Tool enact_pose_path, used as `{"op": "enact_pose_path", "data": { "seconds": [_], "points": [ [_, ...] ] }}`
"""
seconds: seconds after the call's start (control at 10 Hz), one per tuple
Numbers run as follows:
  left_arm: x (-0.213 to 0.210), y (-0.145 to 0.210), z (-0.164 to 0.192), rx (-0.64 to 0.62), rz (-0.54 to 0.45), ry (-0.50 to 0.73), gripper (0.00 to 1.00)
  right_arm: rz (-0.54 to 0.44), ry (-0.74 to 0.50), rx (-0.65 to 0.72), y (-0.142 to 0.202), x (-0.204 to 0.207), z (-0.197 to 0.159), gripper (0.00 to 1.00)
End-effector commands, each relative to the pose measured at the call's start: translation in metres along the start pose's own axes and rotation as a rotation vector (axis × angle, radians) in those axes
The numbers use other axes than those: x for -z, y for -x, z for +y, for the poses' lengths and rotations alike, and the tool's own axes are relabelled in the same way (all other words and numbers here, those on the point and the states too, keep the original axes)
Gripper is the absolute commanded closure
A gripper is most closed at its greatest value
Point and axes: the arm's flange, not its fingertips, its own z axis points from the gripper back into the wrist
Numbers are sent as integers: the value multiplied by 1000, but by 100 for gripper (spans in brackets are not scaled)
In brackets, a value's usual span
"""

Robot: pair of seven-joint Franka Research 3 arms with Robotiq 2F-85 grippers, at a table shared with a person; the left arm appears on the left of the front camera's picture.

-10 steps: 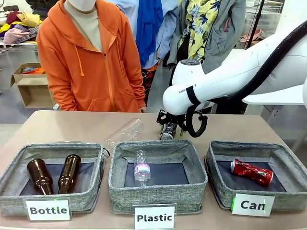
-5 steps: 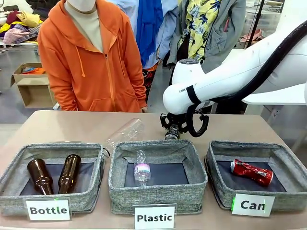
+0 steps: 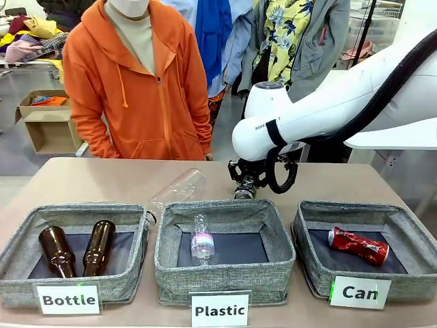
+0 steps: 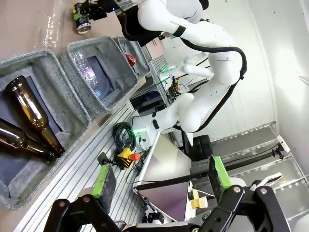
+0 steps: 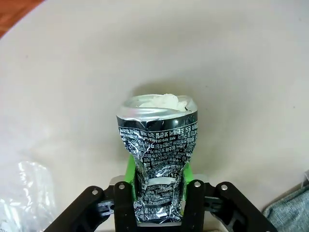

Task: Sort the can waste into the basket.
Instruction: Pick up the can waste from the table and place it in the right Fabric basket.

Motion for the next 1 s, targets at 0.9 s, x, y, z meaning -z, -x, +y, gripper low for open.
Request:
{"op": "enact_pose_path", "data": {
  "seconds": [0.9],
  "points": [
    [-2,-1,-3,6,4,13,0,483,-207,-834,71,-191,-265,100]
  ]
}}
